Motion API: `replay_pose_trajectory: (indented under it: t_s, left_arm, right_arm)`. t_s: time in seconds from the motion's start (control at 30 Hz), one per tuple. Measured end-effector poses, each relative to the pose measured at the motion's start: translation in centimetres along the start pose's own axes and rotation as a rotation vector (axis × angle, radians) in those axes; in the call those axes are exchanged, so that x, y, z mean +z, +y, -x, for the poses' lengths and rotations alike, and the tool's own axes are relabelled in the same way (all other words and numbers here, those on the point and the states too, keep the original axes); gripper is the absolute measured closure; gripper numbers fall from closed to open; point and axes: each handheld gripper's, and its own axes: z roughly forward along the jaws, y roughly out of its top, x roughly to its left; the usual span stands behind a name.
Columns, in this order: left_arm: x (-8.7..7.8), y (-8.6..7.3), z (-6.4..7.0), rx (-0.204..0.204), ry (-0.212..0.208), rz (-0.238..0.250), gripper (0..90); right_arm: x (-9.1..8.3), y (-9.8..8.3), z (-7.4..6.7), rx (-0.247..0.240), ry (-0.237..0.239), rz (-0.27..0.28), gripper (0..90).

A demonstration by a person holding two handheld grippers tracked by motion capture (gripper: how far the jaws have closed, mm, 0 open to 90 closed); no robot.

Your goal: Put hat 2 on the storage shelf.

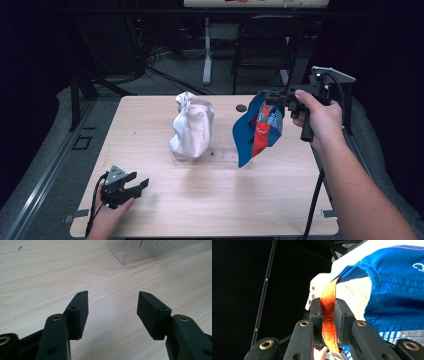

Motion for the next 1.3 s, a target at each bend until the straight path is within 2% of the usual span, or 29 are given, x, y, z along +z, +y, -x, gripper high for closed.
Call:
replay_pose_trajectory:
  t_s: [0.1, 0.33, 0.47, 0.57, 0.87, 1.0, 1.1, 1.17, 1.3]
  left_arm:
    - [0.0, 0.0, -0.1, 0.013, 0.002, -0.012, 40.3]
    - [0.1, -0.1, -0.1, 0.017, 0.011, -0.005, 36.3]
    - [-0.1, 0.0, -0.3, 0.023, 0.01, -0.007, 36.0]
    - [-0.1, 0.0, -0.3, 0.019, 0.012, -0.013, 36.0]
    - [-0.1, -0.1, -0.4, 0.015, 0.014, 0.003, 36.0]
    - [-0.1, 0.0, -0.3, 0.019, 0.014, -0.012, 36.0]
    - [-0.1, 0.0, -0.3, 0.025, 0.014, -0.014, 36.0]
    - [-0.1, 0.0, -0.3, 0.024, 0.014, -0.01, 36.0]
    - [-0.1, 0.0, -0.3, 0.02, 0.015, -0.01, 36.1]
  right_arm:
    - [0.3, 0.3, -0.1, 0.002, -0.004, 0.008, 78.1]
    - [1.4, 1.2, 0.0, 0.025, -0.026, 0.048, 78.1]
    - [1.8, 1.6, 0.2, 0.025, -0.052, 0.048, 78.1]
    - [2.1, 1.9, 0.4, 0.039, -0.071, 0.068, 78.1]
    - [3.2, 2.1, 1.0, 0.05, -0.08, 0.049, 78.0]
    - [3.9, 1.9, 1.0, 0.035, -0.079, 0.037, 78.0]
    - [4.4, 1.7, 1.0, 0.044, -0.077, 0.037, 78.0]
    - [4.6, 1.6, 1.3, 0.035, -0.084, 0.018, 77.9]
    - [5.0, 1.2, 2.0, 0.049, -0.097, 0.01, 77.9]
